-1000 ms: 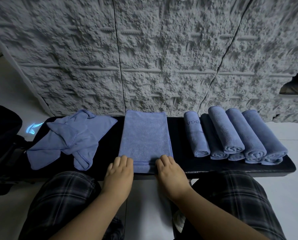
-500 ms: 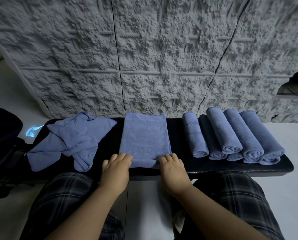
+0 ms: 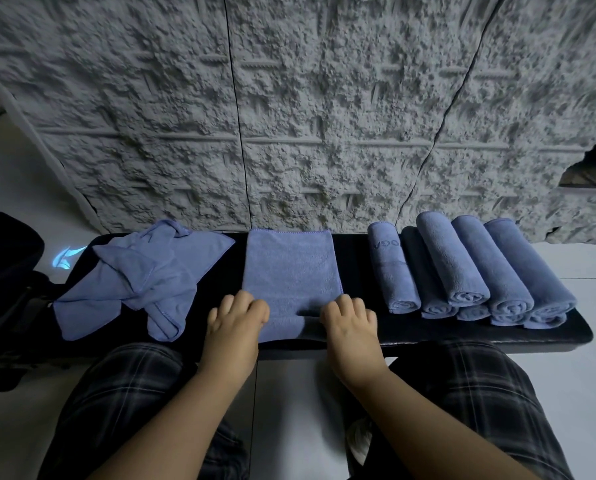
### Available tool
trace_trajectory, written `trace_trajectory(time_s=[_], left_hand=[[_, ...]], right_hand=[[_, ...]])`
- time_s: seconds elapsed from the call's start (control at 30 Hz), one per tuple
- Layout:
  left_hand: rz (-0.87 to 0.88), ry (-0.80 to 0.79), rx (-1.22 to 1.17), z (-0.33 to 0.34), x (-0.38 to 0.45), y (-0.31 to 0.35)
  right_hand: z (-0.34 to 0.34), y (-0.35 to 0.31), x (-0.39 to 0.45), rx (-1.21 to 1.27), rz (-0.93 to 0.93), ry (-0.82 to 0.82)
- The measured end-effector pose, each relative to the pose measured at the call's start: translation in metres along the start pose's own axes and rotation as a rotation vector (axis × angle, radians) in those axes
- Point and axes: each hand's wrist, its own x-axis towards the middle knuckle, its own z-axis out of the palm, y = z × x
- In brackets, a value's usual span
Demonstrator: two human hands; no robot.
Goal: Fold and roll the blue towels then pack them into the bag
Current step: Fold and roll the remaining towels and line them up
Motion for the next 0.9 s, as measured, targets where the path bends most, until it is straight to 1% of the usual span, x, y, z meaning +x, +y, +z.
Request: trace_trajectory(time_s=[0.07,0.13,0.23,0.4,0.53,0.63,0.73,0.9], left_hand=[[0.073,0.010,-0.010,0.003,0.000,0.005],[0.082,0.006,-0.018,0.007,-0.003,0.009],[0.058,-0.011,-0.030,0.011,-0.011,0.013],[0.092,-0.087,0.030,0.009,-0.013,0.017],[0.066,-0.106,0.039,0.010,-0.008,0.018],[0.083,-0.123,0.028,0.011,-0.006,0.015],[0.110,-0.111,-0.003,0.013,-0.002,0.009],[0.122,-0.124,0.016,0.010,0.000,0.006]], right_hand=[[-0.001,-0.004,0.000,0.014,-0.090,0.015],[0.004,-0.007,-0.003,0.026,-0.117,0.018],[0.010,-0.009,-0.008,0.062,-0.103,0.008],[0.004,-0.009,-0.006,0.085,-0.091,-0.027],[0.003,-0.005,-0.003,0.047,-0.128,-0.063],[0.004,-0.005,-0.002,0.019,-0.153,-0.084],[0.002,-0.004,-0.001,0.032,-0.141,-0.115],[0.004,0.005,0.001,0.058,-0.130,-0.144]])
